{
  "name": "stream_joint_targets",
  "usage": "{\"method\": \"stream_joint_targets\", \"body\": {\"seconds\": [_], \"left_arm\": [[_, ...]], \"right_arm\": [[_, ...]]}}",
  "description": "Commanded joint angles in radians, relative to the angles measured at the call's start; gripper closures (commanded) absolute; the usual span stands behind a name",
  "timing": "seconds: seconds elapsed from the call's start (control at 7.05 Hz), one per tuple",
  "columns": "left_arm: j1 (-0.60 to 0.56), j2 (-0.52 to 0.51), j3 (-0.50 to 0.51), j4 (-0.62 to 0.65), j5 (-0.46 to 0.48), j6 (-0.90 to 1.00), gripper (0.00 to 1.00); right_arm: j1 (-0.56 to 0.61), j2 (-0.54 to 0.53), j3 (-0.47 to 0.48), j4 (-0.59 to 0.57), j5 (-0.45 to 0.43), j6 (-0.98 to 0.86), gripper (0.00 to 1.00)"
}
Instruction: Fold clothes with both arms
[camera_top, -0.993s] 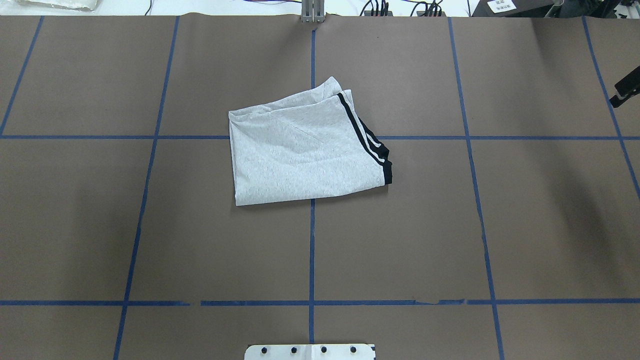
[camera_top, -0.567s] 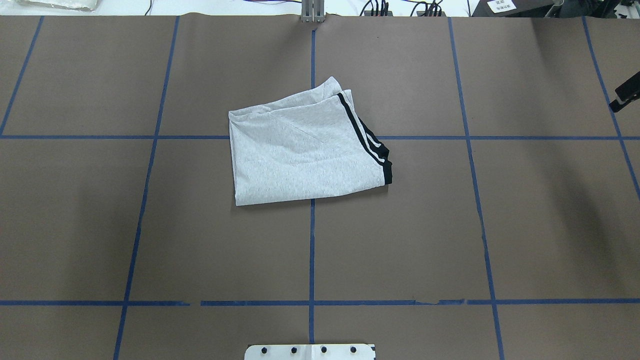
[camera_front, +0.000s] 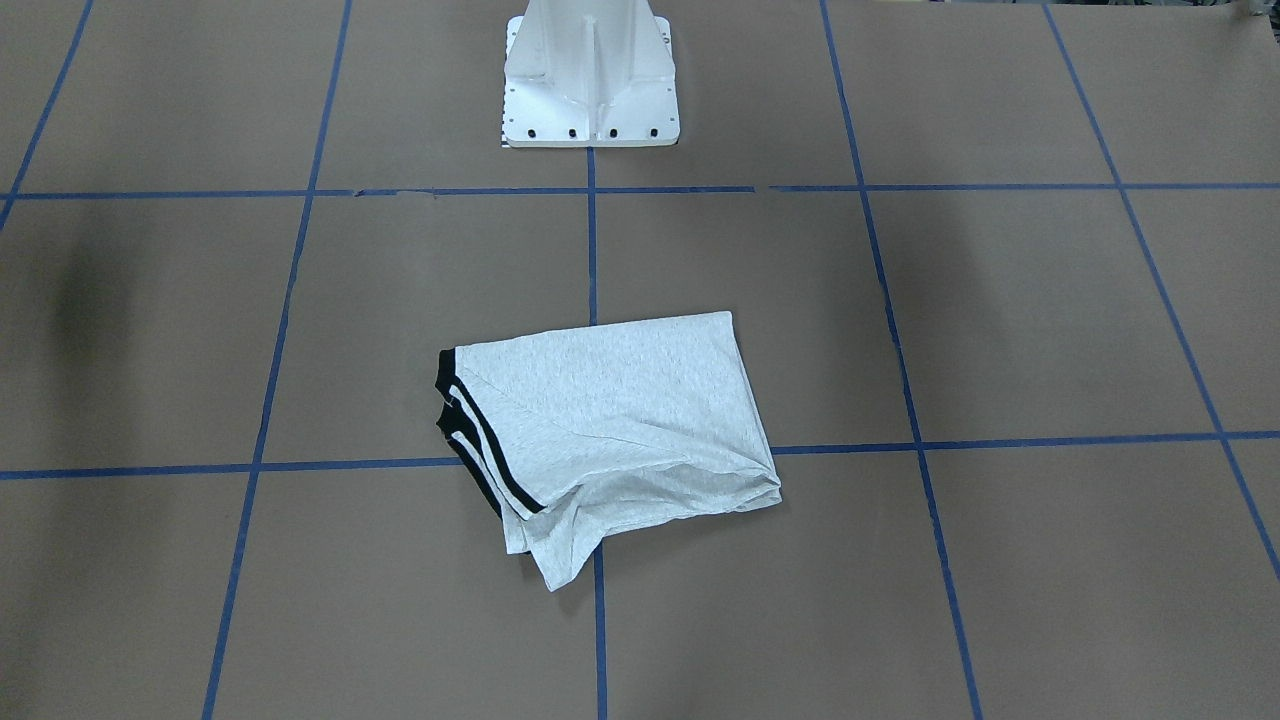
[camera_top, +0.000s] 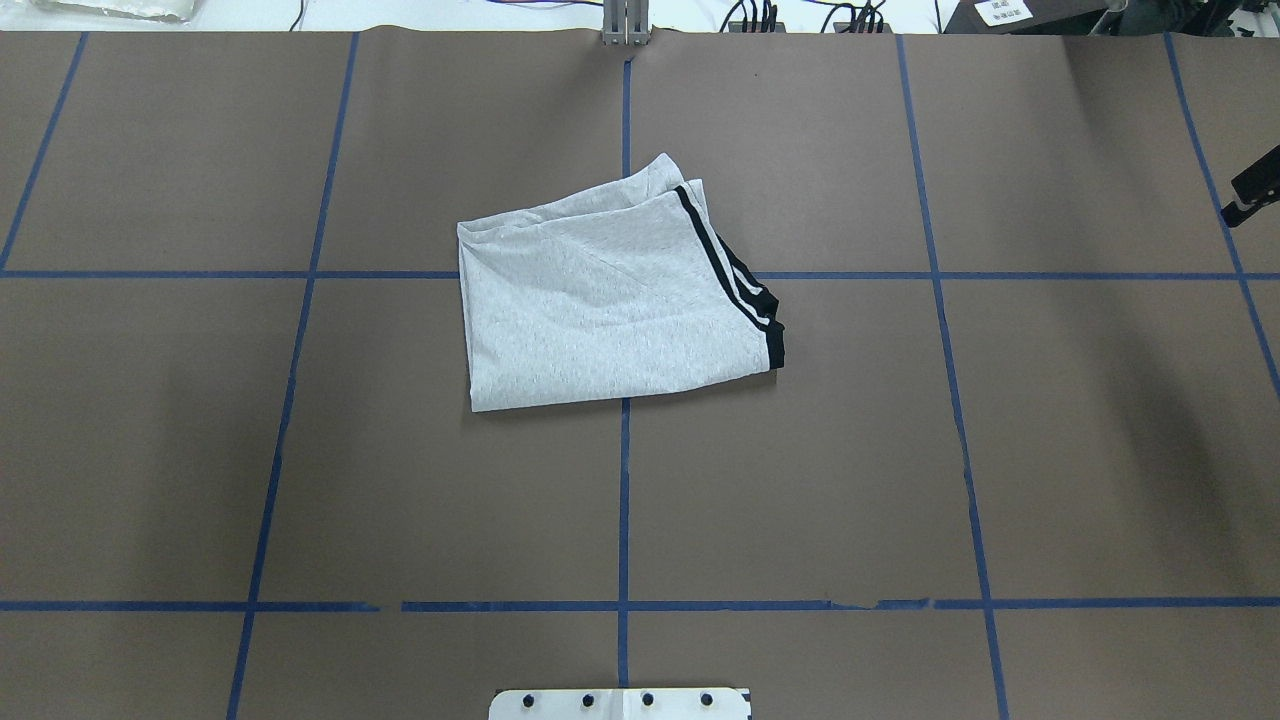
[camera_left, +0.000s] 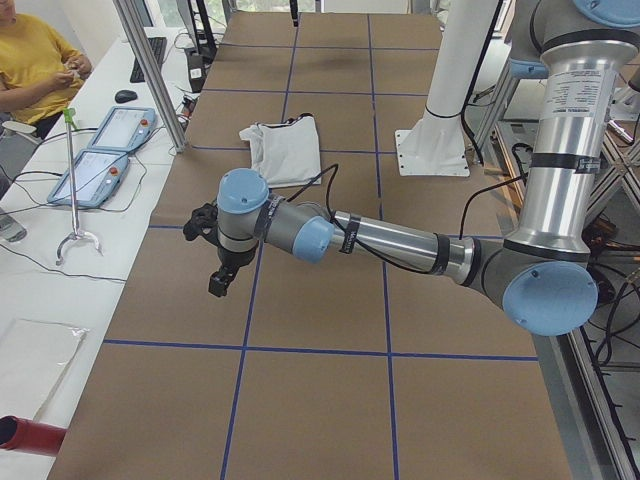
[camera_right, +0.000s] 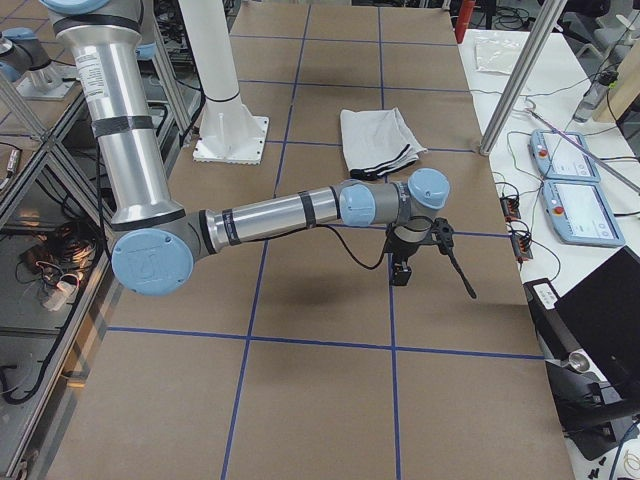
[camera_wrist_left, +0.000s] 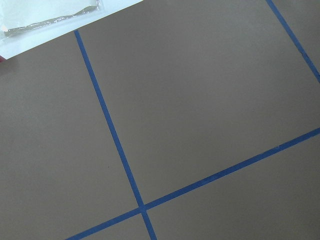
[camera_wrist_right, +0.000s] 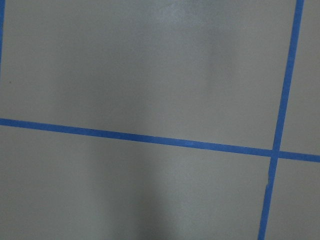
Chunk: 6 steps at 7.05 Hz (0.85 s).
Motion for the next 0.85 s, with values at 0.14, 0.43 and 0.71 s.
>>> {"method": "stream_joint_targets", "body": {"seconds": [0.14, 0.43, 0.71], "left_arm": [[0.0, -0.002, -0.006, 0.0, -0.014, 0.0, 0.0], [-0.001, 0.006, -0.006, 0.005, -0.1, -0.003, 0.0], [-0.001, 0.006, -0.005, 0.006, -0.091, -0.003, 0.0]], "right_arm": [[0.055, -0.037, 0.004, -0.001, 0.006, 0.017, 0.0], [0.065, -0.063, 0.003, -0.001, 0.007, 0.018, 0.0], [0.075, -0.069, 0.004, 0.0, 0.007, 0.018, 0.0]]}}
